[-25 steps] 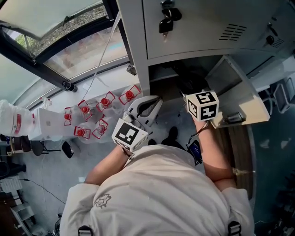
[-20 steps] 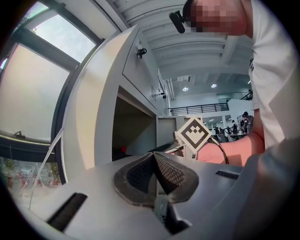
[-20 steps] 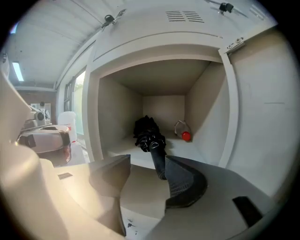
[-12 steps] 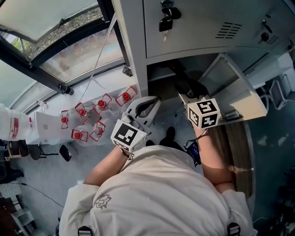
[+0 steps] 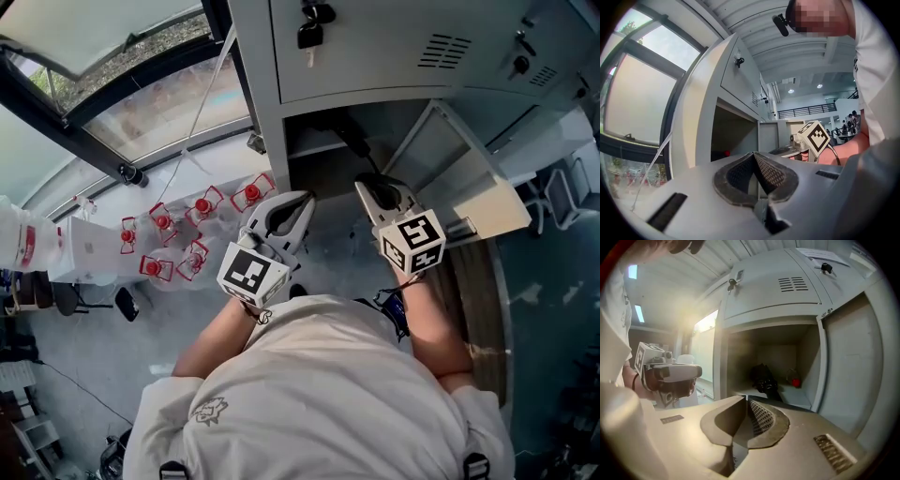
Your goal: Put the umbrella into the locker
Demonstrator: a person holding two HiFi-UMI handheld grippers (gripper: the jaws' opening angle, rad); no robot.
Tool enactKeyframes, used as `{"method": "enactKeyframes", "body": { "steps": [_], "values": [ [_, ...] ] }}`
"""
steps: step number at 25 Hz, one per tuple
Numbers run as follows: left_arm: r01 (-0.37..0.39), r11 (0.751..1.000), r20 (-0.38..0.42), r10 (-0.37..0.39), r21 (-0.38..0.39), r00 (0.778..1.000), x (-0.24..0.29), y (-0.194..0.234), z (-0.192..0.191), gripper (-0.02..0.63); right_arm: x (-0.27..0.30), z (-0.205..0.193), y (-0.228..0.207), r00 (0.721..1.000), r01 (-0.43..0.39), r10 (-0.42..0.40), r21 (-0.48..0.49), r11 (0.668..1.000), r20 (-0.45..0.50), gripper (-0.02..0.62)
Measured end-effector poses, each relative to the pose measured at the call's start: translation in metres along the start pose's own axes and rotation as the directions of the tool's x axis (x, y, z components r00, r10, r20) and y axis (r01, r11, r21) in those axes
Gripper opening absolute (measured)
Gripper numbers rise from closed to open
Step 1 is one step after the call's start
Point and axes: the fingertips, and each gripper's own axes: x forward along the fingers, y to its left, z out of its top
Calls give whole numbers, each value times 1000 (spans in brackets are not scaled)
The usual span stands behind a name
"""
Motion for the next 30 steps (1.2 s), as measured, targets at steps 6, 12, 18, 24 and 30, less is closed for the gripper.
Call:
{"method": "enactKeyframes", "body": {
  "steps": [6,12,18,24,30],
  "values": [
    [-65,998,-1,65,-2,998,7,-36,5,14,-39,-5,0,997,-79,79,-23,997,16,47],
    [-160,987,-2,160,-22,987,0,-81,1,14,-90,-17,18,984,-169,171,-45,985,45,46],
    [-234,972,-27,234,-8,972,-24,-135,-4,14,-137,-32,44,965,-251,258,-106,962,52,46],
    [-300,954,-61,300,7,952,-51,-171,-12,14,-165,-49,69,939,-326,337,-134,936,67,46],
    [-293,956,-57,294,25,954,-81,-198,-9,14,-187,-60,88,944,-312,324,-154,938,63,46]
  ]
}}
